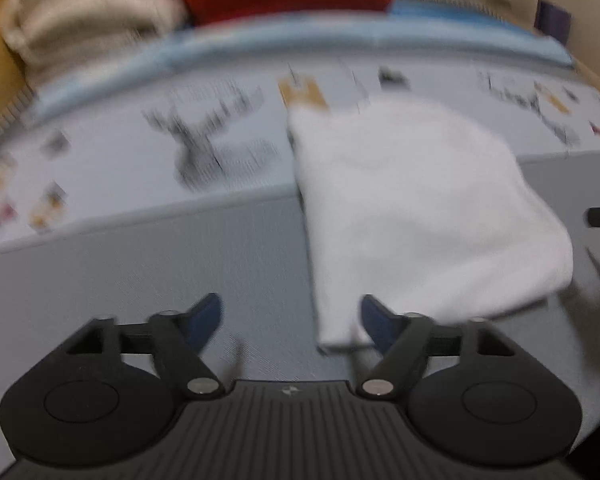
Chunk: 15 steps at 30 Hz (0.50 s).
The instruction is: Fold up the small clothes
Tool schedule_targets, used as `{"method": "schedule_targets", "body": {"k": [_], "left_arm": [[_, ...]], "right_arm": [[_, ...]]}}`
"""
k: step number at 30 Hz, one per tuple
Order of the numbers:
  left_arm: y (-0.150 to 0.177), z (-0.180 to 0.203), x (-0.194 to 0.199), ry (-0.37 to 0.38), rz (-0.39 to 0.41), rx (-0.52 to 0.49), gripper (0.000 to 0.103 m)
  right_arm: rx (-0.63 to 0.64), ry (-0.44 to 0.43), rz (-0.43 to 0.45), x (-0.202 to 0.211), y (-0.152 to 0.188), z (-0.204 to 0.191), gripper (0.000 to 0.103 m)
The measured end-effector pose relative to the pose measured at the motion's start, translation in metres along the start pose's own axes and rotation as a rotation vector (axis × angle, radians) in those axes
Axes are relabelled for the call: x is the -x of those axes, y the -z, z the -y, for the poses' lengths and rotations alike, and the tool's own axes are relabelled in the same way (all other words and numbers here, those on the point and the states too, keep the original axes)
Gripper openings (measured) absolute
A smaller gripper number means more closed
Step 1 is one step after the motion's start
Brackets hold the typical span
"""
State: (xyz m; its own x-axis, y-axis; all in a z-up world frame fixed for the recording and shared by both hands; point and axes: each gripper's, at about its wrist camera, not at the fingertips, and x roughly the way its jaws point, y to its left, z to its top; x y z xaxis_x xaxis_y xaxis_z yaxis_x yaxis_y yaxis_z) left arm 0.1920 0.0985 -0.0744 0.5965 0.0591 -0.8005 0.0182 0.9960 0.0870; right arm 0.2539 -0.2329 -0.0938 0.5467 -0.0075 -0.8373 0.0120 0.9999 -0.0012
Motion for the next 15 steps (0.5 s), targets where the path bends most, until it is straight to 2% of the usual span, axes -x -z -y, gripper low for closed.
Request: {"method": "schedule_targets", "body": {"k": [2,5,8,10,11,15], "left_arm": [[-0.004,-0.003,0.029,-0.029,0.082,0.009,0.09],[-0.008,0.002,0.074,-0.065,0.186,0.001,0.101],[-0.006,0.008,0.121,-0.069,0.28,0.01,0.103],[0.005,0.013,0.151,-0.044,0.328,0.028,0.103],[0.011,0.015,0.163,-0.034,0.342,0.037,0.103],[0.051,0.026,0.196,-0.01,0.377,0.098,0.103]], "right_arm": [[0.01,0.026,0.085,0.022,0.0,0.007,0.061],[0.011,-0.014,0.254,0.072,-0.004,0.015,0.062],[0.019,-0.094,0.411,0.126,0.003,0.017,0.071],[0.03,-0.139,0.497,0.162,0.016,0.014,0.08],[0.04,-0.157,0.529,0.177,0.025,0.013,0.086],[0.078,-0.2,0.58,0.212,0.064,0.007,0.087]]}}
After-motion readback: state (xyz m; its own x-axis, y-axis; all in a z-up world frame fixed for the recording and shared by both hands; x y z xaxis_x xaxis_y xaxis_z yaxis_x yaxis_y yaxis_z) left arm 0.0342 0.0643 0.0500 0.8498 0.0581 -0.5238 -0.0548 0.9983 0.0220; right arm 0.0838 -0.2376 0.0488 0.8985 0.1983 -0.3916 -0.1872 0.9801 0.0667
